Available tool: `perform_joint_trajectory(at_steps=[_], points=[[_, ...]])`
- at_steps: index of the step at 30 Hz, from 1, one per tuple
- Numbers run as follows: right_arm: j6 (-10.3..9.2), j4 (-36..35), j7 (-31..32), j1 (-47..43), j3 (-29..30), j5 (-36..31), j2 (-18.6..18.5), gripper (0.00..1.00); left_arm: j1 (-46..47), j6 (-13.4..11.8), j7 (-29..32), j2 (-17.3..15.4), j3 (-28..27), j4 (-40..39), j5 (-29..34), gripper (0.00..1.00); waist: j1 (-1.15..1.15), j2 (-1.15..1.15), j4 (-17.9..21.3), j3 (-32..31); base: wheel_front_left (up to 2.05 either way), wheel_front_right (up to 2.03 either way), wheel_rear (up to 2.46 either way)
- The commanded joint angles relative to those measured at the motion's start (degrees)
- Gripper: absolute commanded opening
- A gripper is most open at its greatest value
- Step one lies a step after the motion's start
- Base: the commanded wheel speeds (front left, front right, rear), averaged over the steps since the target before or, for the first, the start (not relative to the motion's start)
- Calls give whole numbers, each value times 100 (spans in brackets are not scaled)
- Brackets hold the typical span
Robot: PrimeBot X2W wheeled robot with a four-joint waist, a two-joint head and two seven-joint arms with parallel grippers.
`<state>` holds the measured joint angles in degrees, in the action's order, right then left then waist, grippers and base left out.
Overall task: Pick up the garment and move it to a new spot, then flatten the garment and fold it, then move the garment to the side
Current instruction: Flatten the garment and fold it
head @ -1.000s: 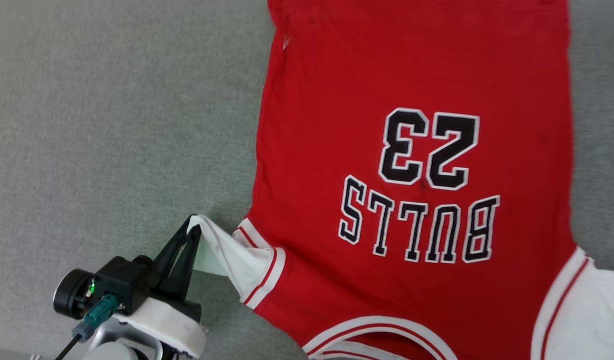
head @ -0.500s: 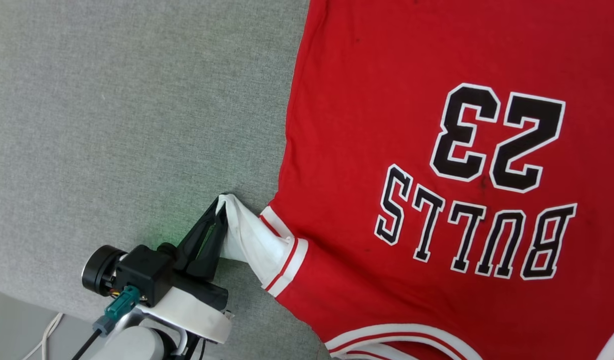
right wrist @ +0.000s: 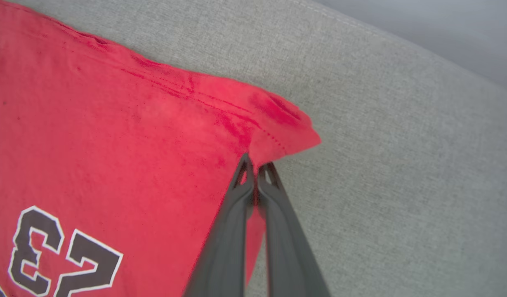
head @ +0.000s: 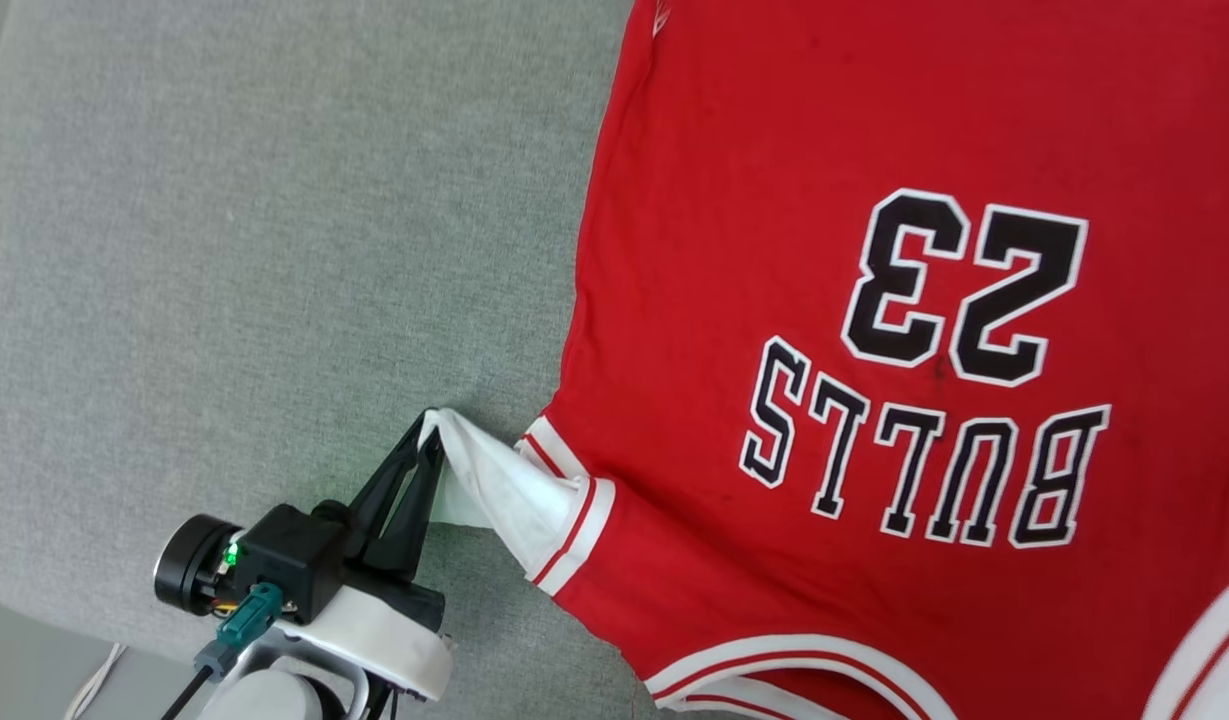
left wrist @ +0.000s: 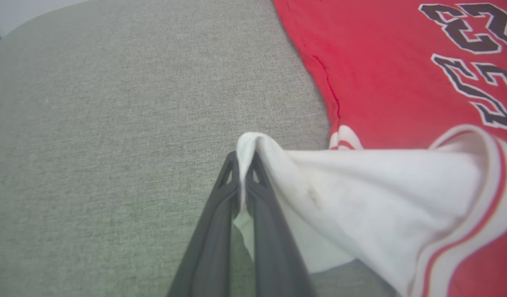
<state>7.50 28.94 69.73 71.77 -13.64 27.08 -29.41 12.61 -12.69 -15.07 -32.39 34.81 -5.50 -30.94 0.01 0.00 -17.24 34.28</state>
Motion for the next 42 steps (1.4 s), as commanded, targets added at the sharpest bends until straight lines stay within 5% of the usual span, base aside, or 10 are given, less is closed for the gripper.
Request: perform_joint_trajectory(at_steps=[1,13,23,26,33,38,39,40,41,42], points=[[-2,-107,-71,-158,-123,130,-94,0,-80,-57,-14,-52,-33,13,20,0,-1,0,177,-343,0,0,0],[-2,-2042,-337,-1933,-1440,1840,-1908,0,-626,-406,153,-405,-135,-191,-20,0,-1,0,752,-1263,0,0,0],[-2,-3119,-914,-4505,-1156,2728,-3119,0,-1041,-645,264,-617,-204,-396,-94,0,-1,0,1088,-1690,0,0,0],[-2,-3152,-1248,-5523,-870,2815,-3212,0,-1124,-659,280,-652,-215,-438,-117,0,-1,0,1138,-1723,0,0,0],[-2,-2897,-1968,-7579,-295,2742,-2715,0,-1177,-701,328,-712,-212,-473,-143,0,-1,0,1206,-1731,0,0,0],[-2,-3073,-2177,-8085,-19,2568,-2398,0,-1212,-737,379,-773,-242,-484,-178,0,-1,0,1284,-1805,0,0,0],[-2,-3129,-2219,-8079,83,2550,-2342,24,-1225,-747,394,-784,-246,-495,-188,0,-1,0,1302,-1831,0,0,0],[-2,-3186,-2233,-8058,176,2520,-2312,87,-1232,-762,404,-795,-250,-507,-190,0,-1,0,1312,-1856,0,0,0],[-2,-3277,-2248,-8006,258,2468,-2305,100,-1235,-764,416,-801,-249,-513,-190,0,-1,0,1323,-1884,0,0,0],[-2,-3397,-2290,-7919,346,2428,-2298,100,-1243,-775,428,-807,-248,-526,-194,0,-1,0,1335,-1906,0,0,0]])
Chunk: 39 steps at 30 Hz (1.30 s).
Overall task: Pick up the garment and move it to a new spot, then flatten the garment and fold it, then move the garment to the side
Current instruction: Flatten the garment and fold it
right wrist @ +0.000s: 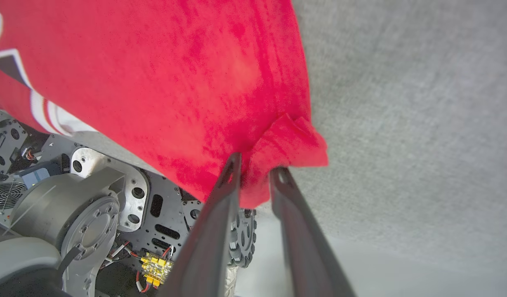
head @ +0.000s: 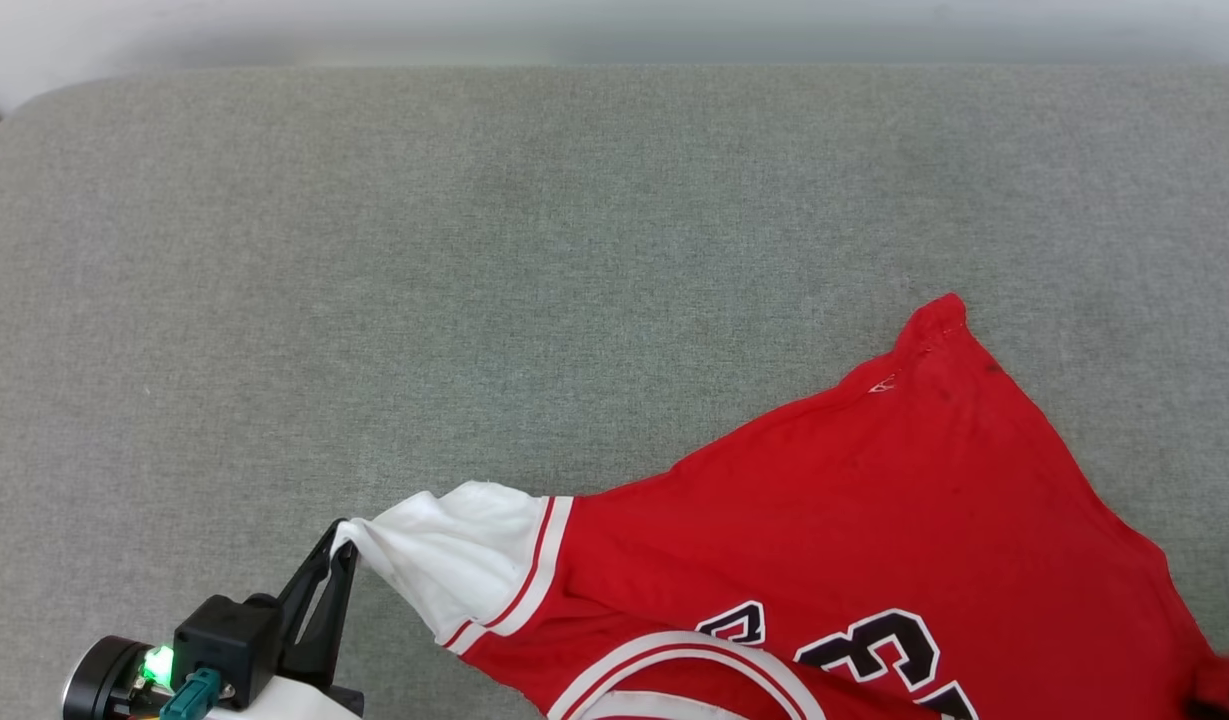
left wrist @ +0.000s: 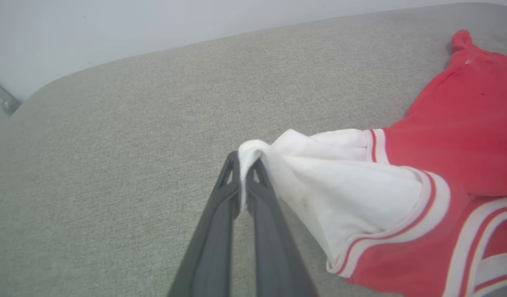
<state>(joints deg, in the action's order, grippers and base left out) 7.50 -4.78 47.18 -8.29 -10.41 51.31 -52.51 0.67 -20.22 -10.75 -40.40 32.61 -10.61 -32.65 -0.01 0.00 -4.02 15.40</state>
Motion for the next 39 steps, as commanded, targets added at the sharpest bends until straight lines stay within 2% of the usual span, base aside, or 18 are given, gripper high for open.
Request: perform_joint_trajectory(at_steps=[1,9,13,18,25,33,39], points=[[-2,-123,-52,172,118,-17,30,100,-45,-34,3,-11,-27,-28,-18,0,1,0,20,-29,0,0,0],[-2,-971,-58,1200,933,-183,48,100,67,-38,46,-2,30,-134,40,0,1,0,-69,30,0,0,0],[-2,-1252,244,1913,794,-337,-71,100,182,-10,46,49,69,-153,83,0,1,0,-170,199,0,0,0],[-2,-1126,934,3019,-21,-605,-55,100,382,60,35,132,127,-105,128,0,1,0,-286,417,0,0,0],[-2,-103,1641,4660,-1345,-903,495,100,675,182,3,272,225,8,212,0,1,0,-468,734,0,0,0],[-2,1184,1459,5796,-2486,-1144,950,100,980,292,-51,430,302,141,280,0,1,0,-692,1076,0,0,0],[-3,1831,1202,5984,-3264,-1024,932,100,1066,329,-104,511,317,251,260,0,1,0,-762,1211,0,0,0]])
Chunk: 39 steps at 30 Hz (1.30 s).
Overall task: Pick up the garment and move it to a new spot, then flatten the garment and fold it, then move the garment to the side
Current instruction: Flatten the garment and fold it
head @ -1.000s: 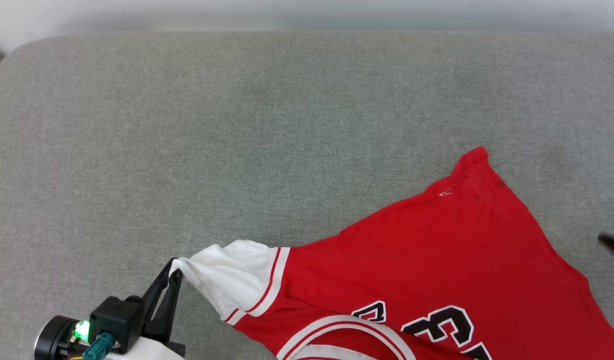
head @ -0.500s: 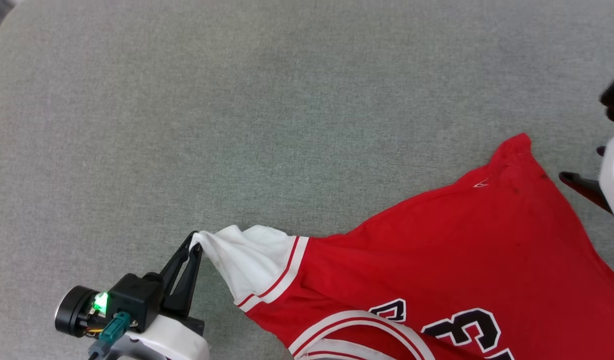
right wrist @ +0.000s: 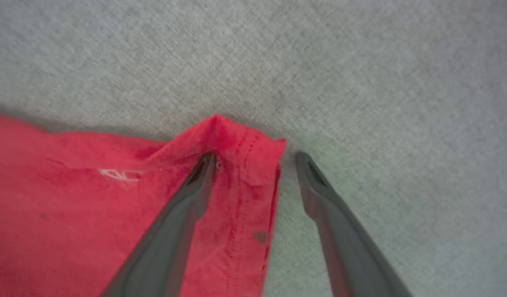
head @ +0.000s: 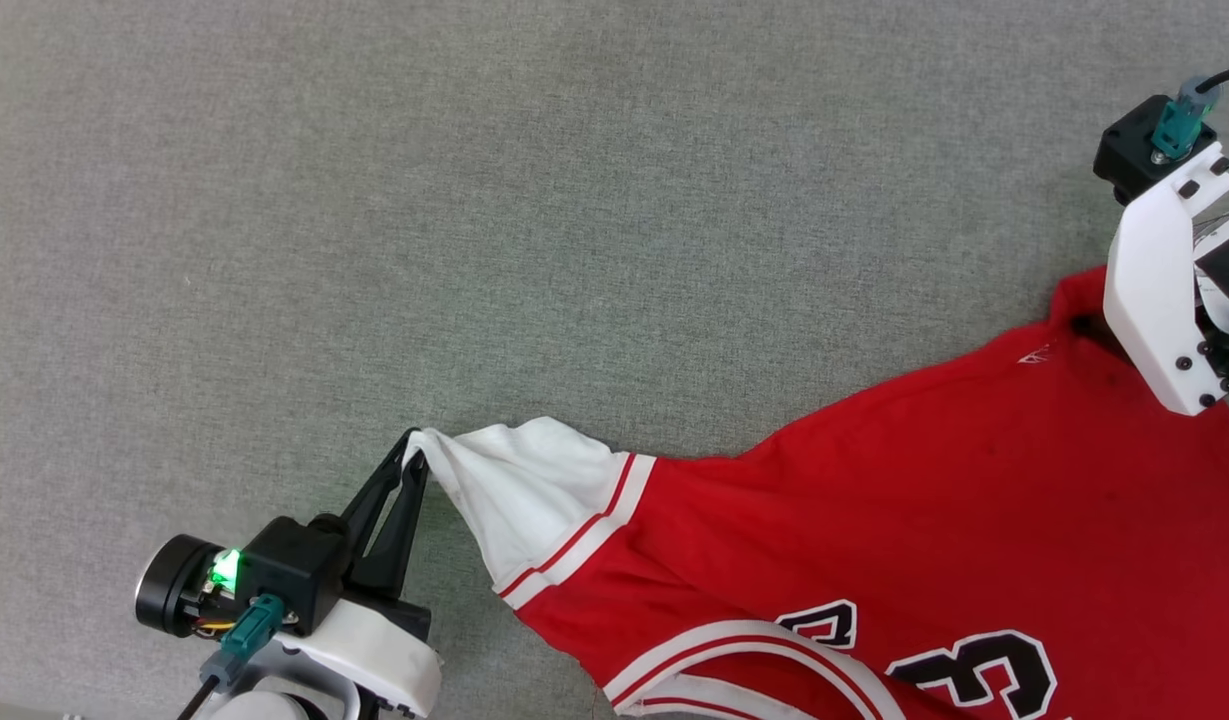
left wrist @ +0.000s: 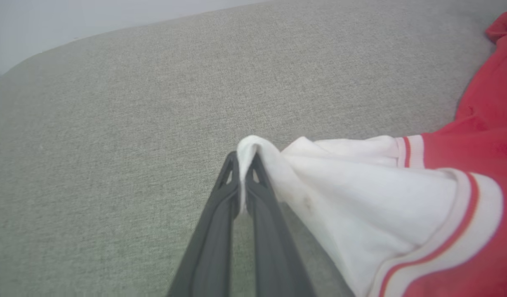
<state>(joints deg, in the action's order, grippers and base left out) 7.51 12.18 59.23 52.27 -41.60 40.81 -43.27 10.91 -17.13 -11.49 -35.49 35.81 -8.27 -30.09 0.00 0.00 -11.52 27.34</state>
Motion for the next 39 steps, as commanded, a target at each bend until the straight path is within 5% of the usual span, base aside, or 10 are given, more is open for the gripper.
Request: perform_joint_trajectory(at_steps=[1,3,4,5,24,32,39], points=[[-5,243,-5,-134,-281,74,-8,100,54,27,-39,40,1,35,-5,0,0,0,-17,23,0,0,0],[-4,421,-60,-202,-481,178,-9,100,71,27,-52,66,9,76,-17,0,0,0,-11,18,0,0,0],[-4,479,-137,-221,-522,248,10,42,76,35,-62,73,11,97,-22,0,0,0,-3,8,0,0,0],[-4,531,-223,-234,-533,329,52,0,74,36,-69,77,12,122,-22,0,0,0,11,-17,0,0,0],[-4,-167,-2670,393,-443,836,-172,0,839,360,27,-232,-209,165,17,0,0,0,537,-1246,0,0,0],[-4,-158,-3378,814,79,745,-147,0,2365,864,373,-350,-439,73,99,0,0,0,718,-1226,0,0,0],[-4,-13,-3779,1540,652,355,6,0,4314,1528,762,-127,-572,511,23,0,0,0,828,-894,0,0,0]])
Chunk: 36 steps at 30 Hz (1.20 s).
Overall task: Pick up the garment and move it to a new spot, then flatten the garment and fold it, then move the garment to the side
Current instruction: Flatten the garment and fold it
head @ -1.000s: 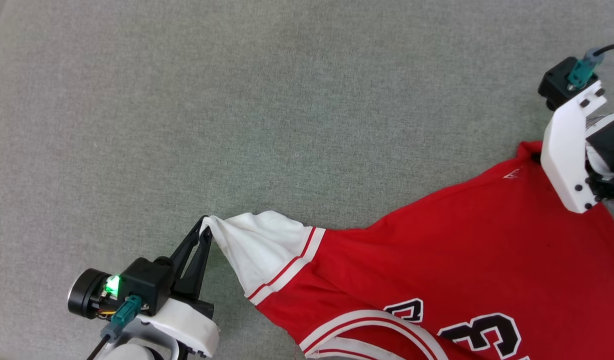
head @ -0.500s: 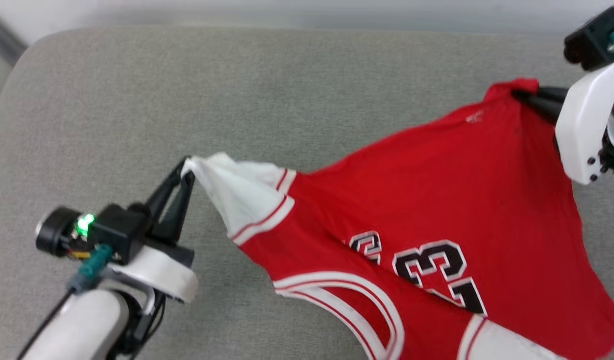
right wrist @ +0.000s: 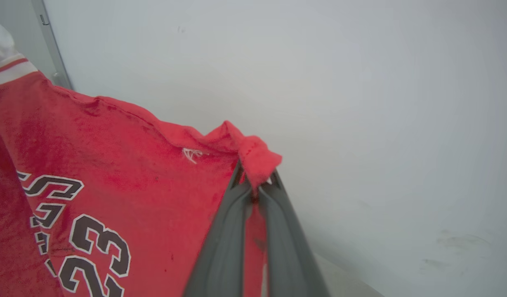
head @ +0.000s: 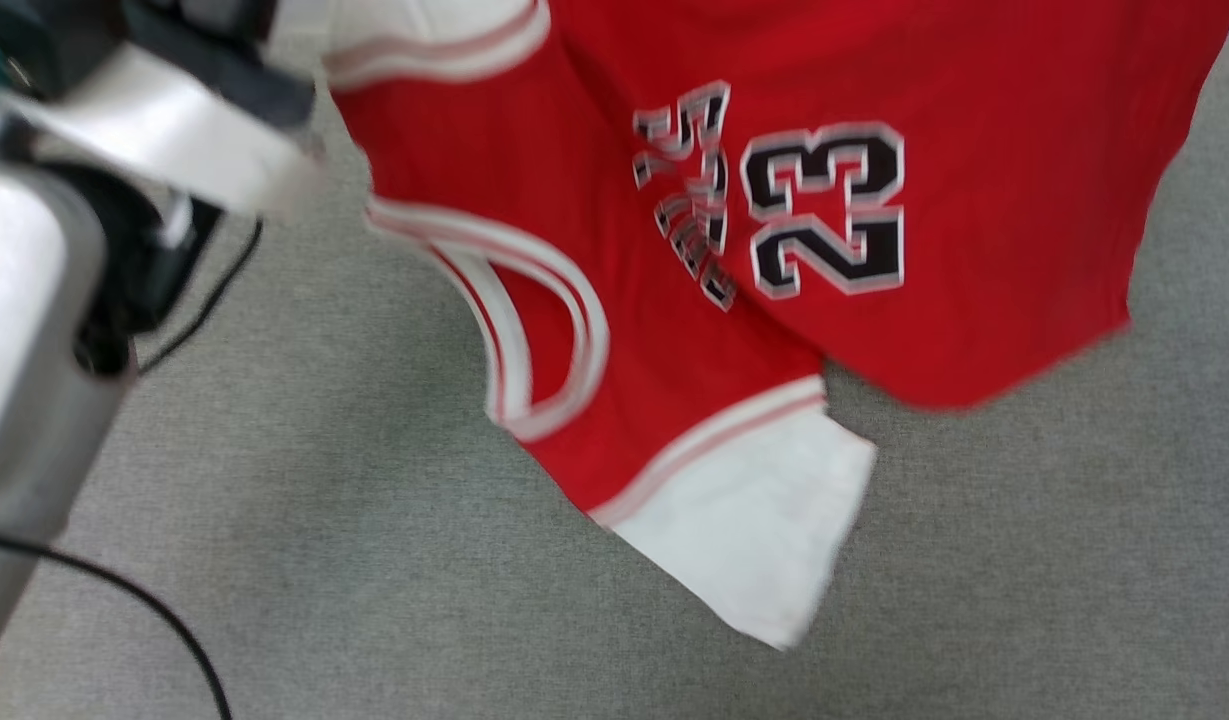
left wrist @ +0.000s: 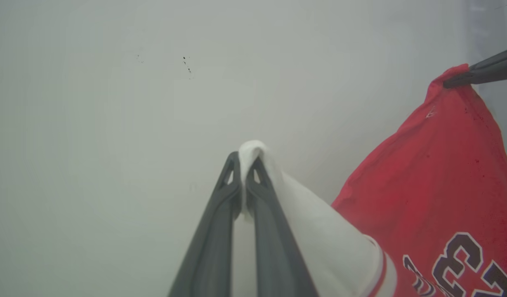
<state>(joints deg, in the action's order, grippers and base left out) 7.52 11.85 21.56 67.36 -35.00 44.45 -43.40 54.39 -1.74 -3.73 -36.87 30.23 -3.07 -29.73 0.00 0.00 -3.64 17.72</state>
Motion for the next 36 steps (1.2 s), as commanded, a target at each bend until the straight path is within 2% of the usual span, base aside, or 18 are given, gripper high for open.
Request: perform_joint_trajectory(at_steps=[1,6,10,14,22,28,36], points=[[-6,87,-44,156,75,-102,71,0,233,76,22,118,-65,107,-133,0,0,0,61,134,0,0,0],[-5,445,-209,874,367,-631,471,0,1525,474,154,381,-120,802,-221,0,0,0,150,505,0,0,0],[-5,802,-261,1591,552,-1050,775,0,2539,682,239,508,-90,1296,-156,0,0,0,218,830,0,0,0],[-5,1236,-349,2416,608,-1506,1027,0,3516,783,211,630,-142,1778,-163,0,0,0,271,1137,0,0,0],[-5,2080,-716,3729,476,-2121,1314,0,5188,908,140,605,117,2629,-91,0,0,0,296,1521,0,0,0],[-5,2709,-965,4252,230,-2213,1528,0,5911,907,-8,581,557,3231,-318,0,0,0,291,1661,0,0,0],[-5,3183,-1194,4062,-362,-2009,1652,0,5671,911,-236,386,1372,3790,-791,0,0,0,236,1780,0,0,0]])
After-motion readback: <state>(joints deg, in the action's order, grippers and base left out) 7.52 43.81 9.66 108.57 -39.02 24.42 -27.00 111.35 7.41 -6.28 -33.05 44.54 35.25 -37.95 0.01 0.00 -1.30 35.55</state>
